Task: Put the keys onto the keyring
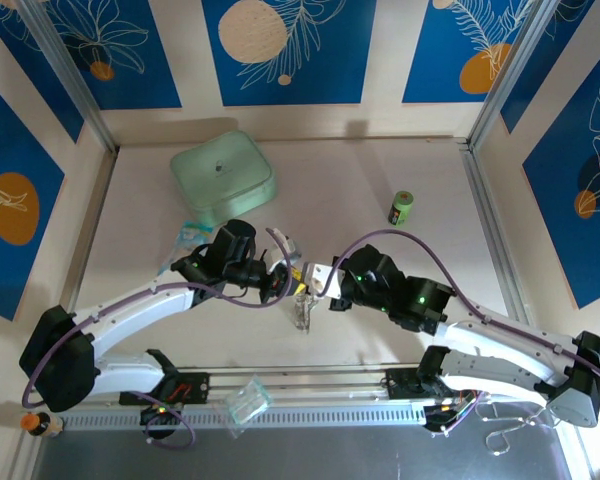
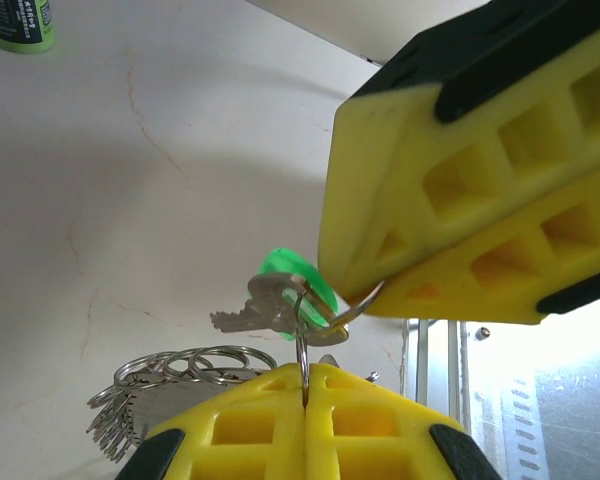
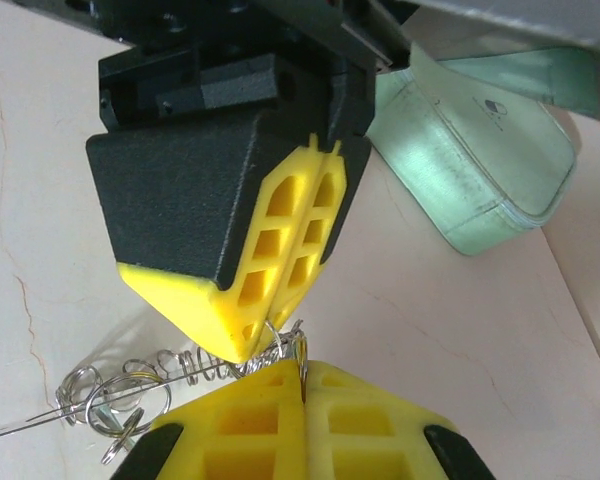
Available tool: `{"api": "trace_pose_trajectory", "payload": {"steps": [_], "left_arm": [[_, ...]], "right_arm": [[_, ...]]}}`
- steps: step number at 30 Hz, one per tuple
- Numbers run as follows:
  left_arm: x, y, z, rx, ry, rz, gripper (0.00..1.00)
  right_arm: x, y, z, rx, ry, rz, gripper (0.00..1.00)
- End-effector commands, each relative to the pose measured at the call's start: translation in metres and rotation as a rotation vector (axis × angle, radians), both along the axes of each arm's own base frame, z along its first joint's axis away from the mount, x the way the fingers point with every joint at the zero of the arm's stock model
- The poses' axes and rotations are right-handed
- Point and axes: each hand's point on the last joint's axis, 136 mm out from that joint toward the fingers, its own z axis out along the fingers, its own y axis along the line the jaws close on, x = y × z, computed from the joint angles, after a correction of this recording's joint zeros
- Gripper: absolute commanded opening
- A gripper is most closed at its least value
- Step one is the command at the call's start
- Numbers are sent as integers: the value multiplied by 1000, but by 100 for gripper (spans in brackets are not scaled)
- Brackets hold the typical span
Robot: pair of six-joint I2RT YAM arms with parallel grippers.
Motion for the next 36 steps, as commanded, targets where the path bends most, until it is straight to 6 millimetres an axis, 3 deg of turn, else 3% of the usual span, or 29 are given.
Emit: {"api": "trace_pose_trajectory", "payload": {"steps": [1,28,36], "left_arm": [[4,-2,15,-29,-9,1,0],[5,-3,16,-31,-7,5,0],[4,-3,15,-28,-7,2,0]], "right_arm": [[-3,0,-6,-20,-6,16,0],[-12,-3,-16,-50,-12,32,0],[1,-5,2,-7,-103,-19,0]]}}
